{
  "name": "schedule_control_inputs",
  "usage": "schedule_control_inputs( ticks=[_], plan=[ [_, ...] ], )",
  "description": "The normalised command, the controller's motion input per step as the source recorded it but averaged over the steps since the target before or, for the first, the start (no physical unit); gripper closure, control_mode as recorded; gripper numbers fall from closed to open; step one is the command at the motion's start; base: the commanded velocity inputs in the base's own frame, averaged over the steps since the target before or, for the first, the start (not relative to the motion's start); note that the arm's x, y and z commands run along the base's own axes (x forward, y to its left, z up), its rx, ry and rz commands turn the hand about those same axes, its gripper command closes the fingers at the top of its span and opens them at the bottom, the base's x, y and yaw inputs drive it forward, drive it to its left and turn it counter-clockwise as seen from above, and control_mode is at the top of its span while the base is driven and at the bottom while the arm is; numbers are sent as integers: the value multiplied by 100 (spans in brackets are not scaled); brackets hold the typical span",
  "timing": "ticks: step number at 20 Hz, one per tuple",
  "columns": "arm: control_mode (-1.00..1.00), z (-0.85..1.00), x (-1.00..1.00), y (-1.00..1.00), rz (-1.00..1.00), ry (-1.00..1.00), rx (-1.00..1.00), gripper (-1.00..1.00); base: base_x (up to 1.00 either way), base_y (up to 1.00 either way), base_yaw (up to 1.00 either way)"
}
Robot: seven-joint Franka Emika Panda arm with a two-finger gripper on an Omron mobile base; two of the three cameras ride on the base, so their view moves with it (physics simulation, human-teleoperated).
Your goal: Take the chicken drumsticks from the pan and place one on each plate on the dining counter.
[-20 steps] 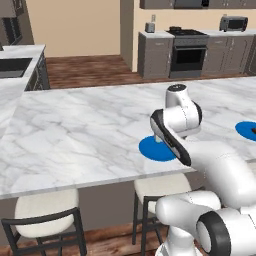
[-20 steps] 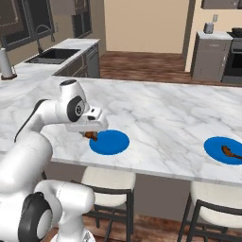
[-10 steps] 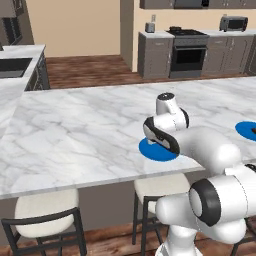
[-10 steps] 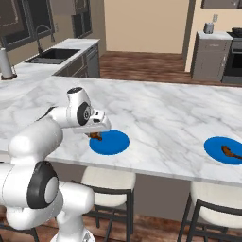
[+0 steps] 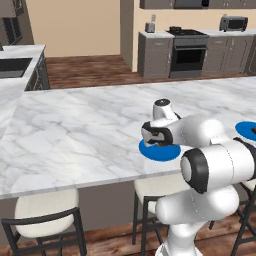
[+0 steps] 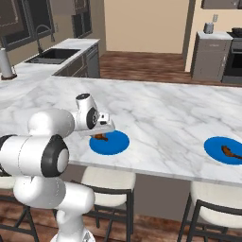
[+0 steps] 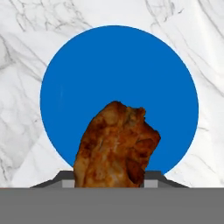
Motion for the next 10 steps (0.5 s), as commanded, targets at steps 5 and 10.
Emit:
schedule_control_inputs(
  ticks=[5, 10],
  plan=[
    [-100, -34, 42, -7, 12, 1, 2, 100, 0, 0, 0],
    [-100, -27, 19, -2, 7, 1, 2, 100, 0, 0, 0]
  ],
)
